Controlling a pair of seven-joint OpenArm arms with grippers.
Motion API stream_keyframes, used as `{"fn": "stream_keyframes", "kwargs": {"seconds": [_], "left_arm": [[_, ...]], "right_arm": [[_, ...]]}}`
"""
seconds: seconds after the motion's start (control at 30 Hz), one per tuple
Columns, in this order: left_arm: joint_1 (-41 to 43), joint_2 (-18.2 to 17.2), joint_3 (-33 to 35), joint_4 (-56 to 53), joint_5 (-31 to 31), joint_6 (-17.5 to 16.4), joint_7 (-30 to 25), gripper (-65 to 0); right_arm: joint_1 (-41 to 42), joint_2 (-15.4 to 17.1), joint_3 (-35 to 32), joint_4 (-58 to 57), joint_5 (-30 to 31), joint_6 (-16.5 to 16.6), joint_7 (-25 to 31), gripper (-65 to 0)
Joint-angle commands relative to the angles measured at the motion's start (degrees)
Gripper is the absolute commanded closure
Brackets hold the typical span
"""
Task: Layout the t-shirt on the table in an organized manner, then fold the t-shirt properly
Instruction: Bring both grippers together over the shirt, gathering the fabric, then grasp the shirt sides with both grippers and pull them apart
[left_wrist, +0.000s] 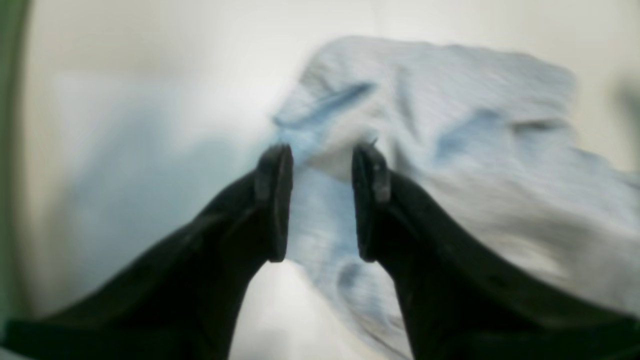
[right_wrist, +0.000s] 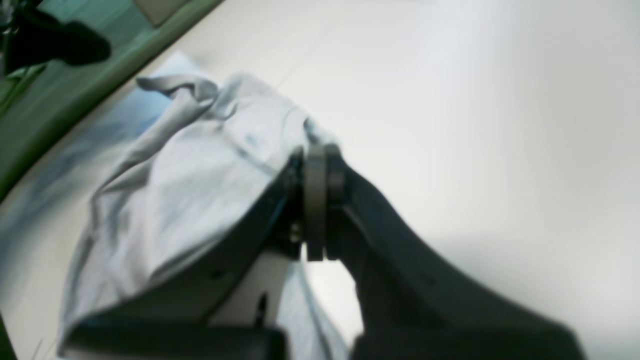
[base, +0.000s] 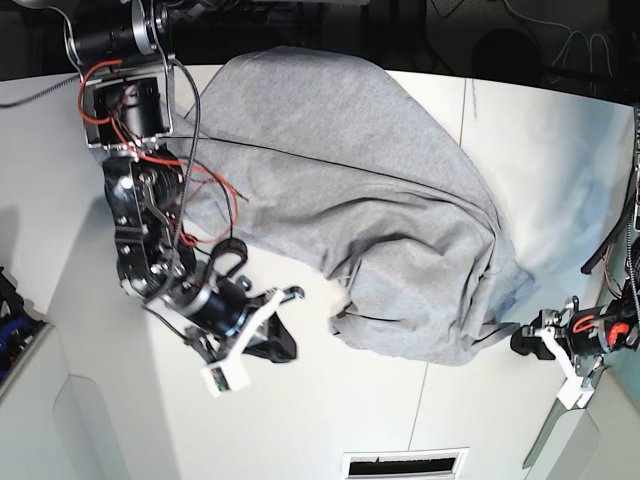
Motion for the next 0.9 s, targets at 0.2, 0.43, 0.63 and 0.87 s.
{"fn": "stream_keyframes", "kwargs": {"seconds": [0.2,0.43,0.63,0.87], "left_arm": [[10.69,1.55,-0.33,11.23,-9.35,-3.78,3.98,-11.5],[23.19,9.29,-0.33,14.71,-6.84,-3.74,4.33,-5.5],[30.08,10.47,-0.33,14.67,1.49,-2.62,0.09,-5.5],[30.16,8.83,-0.33,13.18,23.87,7.69,-6.23,-5.5]], "right_arm": [[17.53,-9.64,-9.05,-21.29,-4.76,0.26,4.35,0.0],[18.99,-9.64,-20.70,-29.20,-9.38,0.31,7.13,0.0],[14.19,-9.09,-25.16,-31.98,-16.76,0.28,7.96,0.0],[12.68,-3.04,-25.16,-32.44,-16.65,-0.46,8.44,0.0]]}}
